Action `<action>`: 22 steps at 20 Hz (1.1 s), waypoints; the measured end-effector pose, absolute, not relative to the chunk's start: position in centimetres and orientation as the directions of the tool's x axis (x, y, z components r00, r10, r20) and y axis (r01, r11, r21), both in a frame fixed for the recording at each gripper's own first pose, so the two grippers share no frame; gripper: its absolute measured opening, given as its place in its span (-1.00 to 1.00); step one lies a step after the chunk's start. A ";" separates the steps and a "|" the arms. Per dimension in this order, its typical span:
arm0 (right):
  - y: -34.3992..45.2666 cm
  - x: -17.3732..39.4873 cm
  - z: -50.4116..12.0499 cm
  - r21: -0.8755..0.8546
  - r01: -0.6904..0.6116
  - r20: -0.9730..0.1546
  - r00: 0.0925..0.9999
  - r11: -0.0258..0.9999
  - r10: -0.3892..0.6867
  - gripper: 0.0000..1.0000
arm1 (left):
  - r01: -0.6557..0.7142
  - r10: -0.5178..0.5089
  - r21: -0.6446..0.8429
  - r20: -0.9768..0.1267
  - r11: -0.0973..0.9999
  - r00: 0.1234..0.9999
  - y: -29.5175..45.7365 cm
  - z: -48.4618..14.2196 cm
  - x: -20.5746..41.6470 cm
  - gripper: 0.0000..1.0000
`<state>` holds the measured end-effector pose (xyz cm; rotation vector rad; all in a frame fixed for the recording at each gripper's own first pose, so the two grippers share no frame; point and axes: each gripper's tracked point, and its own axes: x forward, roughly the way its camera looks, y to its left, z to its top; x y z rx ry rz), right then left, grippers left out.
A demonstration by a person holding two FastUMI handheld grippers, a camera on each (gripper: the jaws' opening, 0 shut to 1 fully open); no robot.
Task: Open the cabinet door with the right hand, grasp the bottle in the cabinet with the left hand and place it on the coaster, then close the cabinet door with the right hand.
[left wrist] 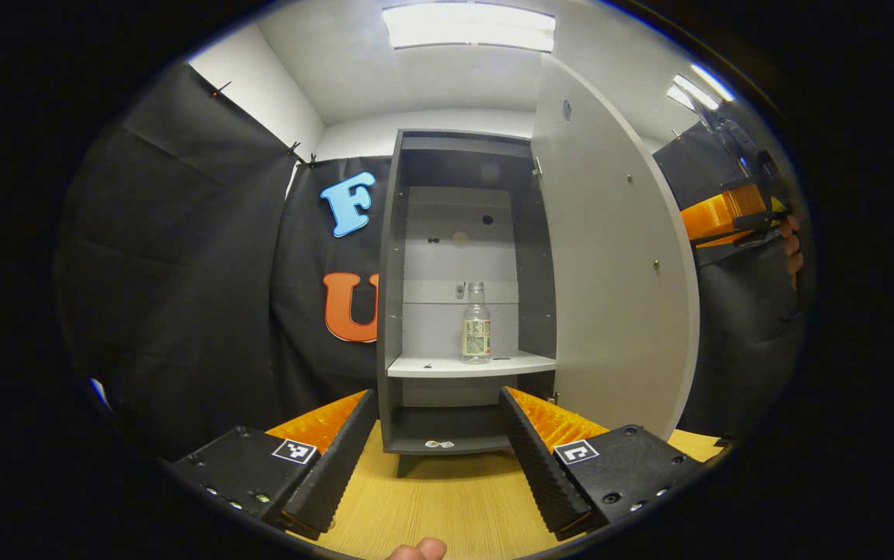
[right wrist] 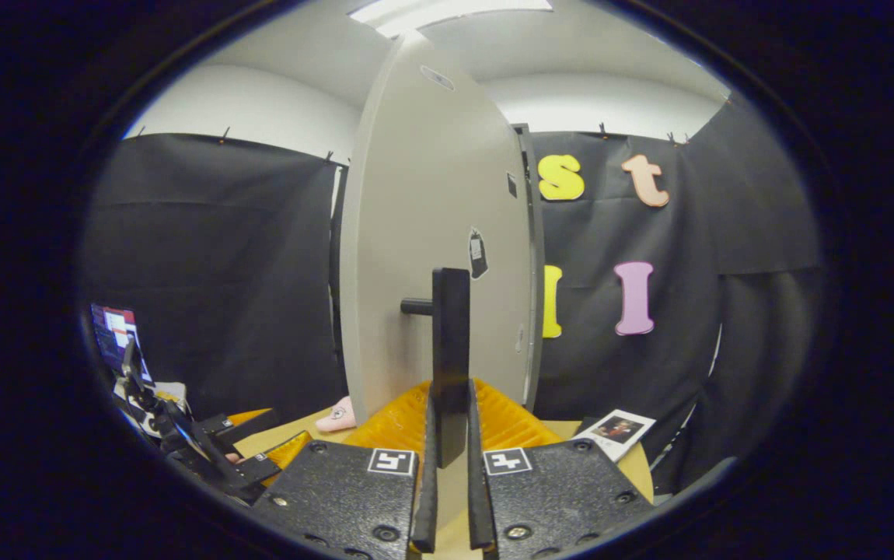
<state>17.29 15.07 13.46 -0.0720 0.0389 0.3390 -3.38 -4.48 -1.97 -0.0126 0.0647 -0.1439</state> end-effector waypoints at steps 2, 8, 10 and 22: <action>13.8 17.2 13.6 -0.081 -0.285 -0.041 0.958 0.955 0.283 -0.70 | 0.146 -0.147 -0.016 -0.072 0.989 0.987 -4.7 -2.3 -3.7 0.90; 11.1 17.8 13.6 -0.062 -0.206 -0.026 0.979 0.977 0.205 -0.84 | 0.148 -0.150 -0.024 -0.086 0.989 0.985 -4.9 -2.8 -4.1 0.90; 10.3 17.9 13.6 -0.052 -0.192 -0.021 0.981 0.980 0.191 -0.85 | 0.146 -0.147 -0.021 -0.089 0.989 0.985 -4.8 -2.9 -4.2 0.90; 7.8 18.4 13.6 -0.049 -0.144 -0.014 0.990 0.988 0.143 -0.90 | 0.157 -0.159 -0.031 -0.110 0.987 0.981 -5.5 -3.7 -4.5 0.90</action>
